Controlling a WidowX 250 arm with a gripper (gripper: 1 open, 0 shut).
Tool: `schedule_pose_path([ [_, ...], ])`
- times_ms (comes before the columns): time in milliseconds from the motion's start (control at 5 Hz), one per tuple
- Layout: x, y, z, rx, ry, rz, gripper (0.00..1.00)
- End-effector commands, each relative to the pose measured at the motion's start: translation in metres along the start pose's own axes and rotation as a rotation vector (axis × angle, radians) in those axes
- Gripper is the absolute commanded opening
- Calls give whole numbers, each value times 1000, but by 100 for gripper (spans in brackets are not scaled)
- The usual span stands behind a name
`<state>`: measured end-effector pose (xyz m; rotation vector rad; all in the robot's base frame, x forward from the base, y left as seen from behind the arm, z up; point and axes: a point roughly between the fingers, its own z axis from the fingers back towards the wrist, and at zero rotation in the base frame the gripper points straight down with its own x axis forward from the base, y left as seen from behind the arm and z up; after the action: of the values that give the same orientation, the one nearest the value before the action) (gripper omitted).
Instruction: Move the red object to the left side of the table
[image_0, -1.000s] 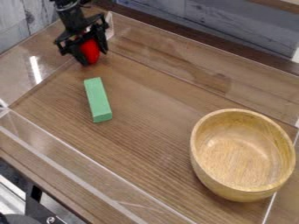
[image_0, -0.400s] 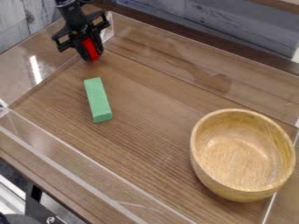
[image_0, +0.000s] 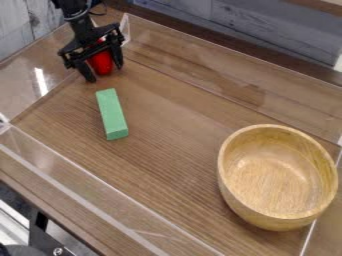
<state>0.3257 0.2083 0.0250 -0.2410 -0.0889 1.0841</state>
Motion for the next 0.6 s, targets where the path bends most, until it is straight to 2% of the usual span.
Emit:
schedule_pose_path([
  [0, 1, -5, 26, -22, -54, -32, 100],
  [400, -4, -9, 45, -41, -61, -57, 100],
])
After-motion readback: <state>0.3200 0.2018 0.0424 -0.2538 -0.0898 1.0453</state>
